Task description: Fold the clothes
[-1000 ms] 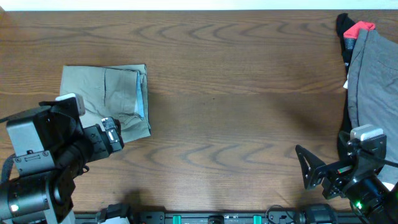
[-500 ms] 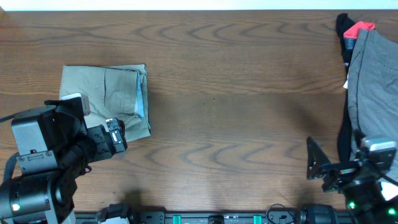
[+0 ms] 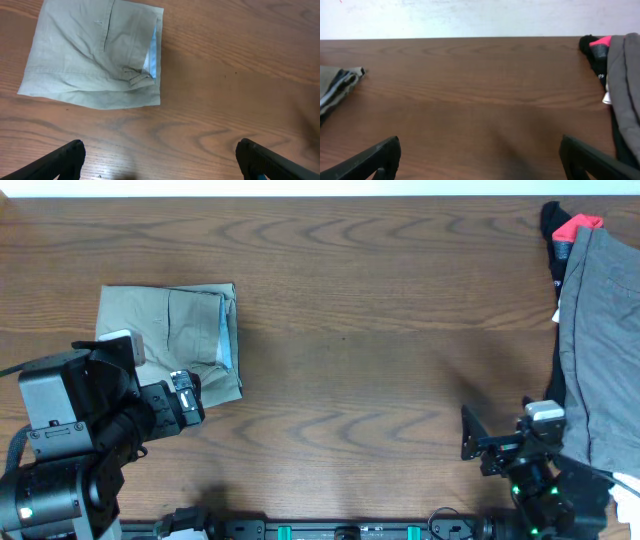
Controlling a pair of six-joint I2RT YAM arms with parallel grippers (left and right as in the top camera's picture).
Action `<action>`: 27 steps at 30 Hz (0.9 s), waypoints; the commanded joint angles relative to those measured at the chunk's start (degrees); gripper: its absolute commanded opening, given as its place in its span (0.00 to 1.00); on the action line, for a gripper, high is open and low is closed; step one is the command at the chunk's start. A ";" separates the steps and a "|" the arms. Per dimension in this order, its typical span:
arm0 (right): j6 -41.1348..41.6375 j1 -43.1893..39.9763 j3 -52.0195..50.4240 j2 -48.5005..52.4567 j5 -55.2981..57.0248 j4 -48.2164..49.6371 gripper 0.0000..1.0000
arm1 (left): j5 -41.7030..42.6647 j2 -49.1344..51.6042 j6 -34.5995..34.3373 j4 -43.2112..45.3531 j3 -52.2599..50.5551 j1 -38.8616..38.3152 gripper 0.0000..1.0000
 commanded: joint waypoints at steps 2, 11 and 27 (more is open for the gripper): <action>-0.22 -0.31 -3.93 -2.08 -0.66 1.36 0.99 | 0.26 -0.20 -0.11 -0.07 0.09 -0.17 0.98; 0.26 -0.28 -12.70 -2.19 -1.99 2.49 0.99 | 0.26 -0.20 -0.11 -0.07 0.09 -0.17 0.98; 1.07 -0.28 -13.88 -2.19 -2.12 3.48 0.99 | 0.26 -0.20 -0.11 -0.07 0.09 -0.17 0.98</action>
